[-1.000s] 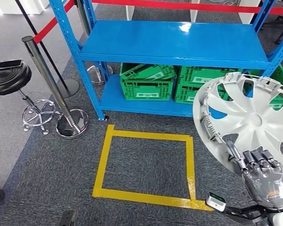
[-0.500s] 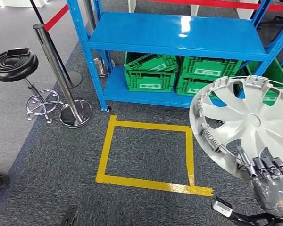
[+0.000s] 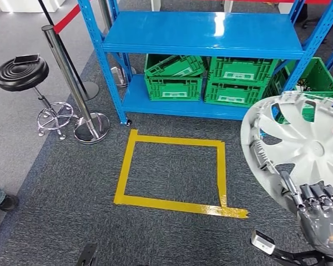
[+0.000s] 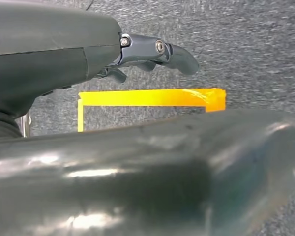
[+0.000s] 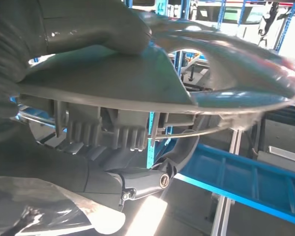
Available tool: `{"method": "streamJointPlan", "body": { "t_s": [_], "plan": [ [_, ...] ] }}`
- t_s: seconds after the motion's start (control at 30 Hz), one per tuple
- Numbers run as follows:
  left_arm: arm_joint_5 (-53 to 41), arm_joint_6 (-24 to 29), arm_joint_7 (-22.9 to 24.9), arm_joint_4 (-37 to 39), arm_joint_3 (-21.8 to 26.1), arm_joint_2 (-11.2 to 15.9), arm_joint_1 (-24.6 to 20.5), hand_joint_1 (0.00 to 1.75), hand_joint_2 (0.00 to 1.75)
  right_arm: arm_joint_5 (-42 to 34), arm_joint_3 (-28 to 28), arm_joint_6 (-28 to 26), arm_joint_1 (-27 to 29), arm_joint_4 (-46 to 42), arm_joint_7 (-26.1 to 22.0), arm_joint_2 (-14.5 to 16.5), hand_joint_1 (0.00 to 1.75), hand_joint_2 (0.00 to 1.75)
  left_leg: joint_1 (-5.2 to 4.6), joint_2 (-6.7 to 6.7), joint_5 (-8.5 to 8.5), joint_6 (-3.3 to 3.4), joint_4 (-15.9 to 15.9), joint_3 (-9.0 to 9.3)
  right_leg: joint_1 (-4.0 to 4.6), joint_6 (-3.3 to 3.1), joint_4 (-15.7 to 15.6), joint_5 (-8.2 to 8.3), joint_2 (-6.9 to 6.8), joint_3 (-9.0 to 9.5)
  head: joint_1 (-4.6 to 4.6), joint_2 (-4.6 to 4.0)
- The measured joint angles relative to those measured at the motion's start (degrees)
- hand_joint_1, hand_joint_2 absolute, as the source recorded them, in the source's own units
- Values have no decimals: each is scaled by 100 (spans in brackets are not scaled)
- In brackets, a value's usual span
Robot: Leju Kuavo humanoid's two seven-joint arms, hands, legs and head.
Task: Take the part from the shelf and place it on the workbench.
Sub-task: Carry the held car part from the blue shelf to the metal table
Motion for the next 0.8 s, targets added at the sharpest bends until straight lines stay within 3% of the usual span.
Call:
{"method": "streamJointPlan", "body": {
  "t_s": [0.07,0.13,0.2,0.27,0.37,0.43,0.47,0.53,0.6,0.73,0.8],
  "plan": [
    [-28,-21,1,0,-16,20,-9,0,0,0,-3,0,-6,1,3,13,175,175,-42,-14,158,120,-813,480,8,24,6,50,8,-68,4,0],
    [-50,-40,2,0,-43,39,-19,0,0,0,-3,0,-15,4,4,24,175,175,-94,-23,168,190,-1249,700,-18,93,3,110,8,-121,1,0],
    [-59,-56,4,0,-69,38,-21,0,0,0,1,0,-22,7,1,31,175,175,-108,-21,215,207,-1383,729,-47,170,-15,146,3,-157,-5,0],
    [-68,-74,8,0,-86,29,-27,0,0,0,3,0,-28,9,-1,36,175,175,-84,-4,292,237,-1520,752,-46,203,134,-3,10,-269,4,0],
    [-92,-112,10,0,-108,19,-30,0,0,0,2,0,-53,16,4,37,175,175,-70,12,330,261,-1545,703,-42,239,1122,-512,29,-709,32,-1],
    [-107,-139,17,0,-130,4,-26,0,0,0,2,1,-62,25,8,38,175,175,-67,14,324,255,-1482,652,-48,281,1550,-595,27,-880,36,-1],
    [-113,-148,21,0,-140,-6,-26,0,0,0,3,2,-64,28,9,38,175,175,-60,12,317,247,-1439,627,-58,303,1440,-480,25,-811,37,-1],
    [-122,-165,24,0,-156,-23,-26,0,0,0,5,2,-74,33,10,37,175,175,-41,3,282,199,-1325,568,-83,344,754,-156,20,-448,38,0],
    [-127,-174,24,0,-170,-25,-29,0,0,0,10,2,-89,39,10,37,175,175,-51,-9,248,136,-1176,474,-83,333,251,-31,32,-182,46,1],
    [-130,-175,25,0,-193,-21,-15,0,0,0,14,2,-96,52,21,38,175,175,-65,-18,236,52,-1042,361,-68,190,243,-7,38,-210,48,0],
    [-130,-175,25,0,-196,-20,-18,0,0,0,15,2,-109,56,24,38,175,175,-46,-22,-24,-7,-736,232,-83,92,224,45,17,-249,28,1]
  ]
}}
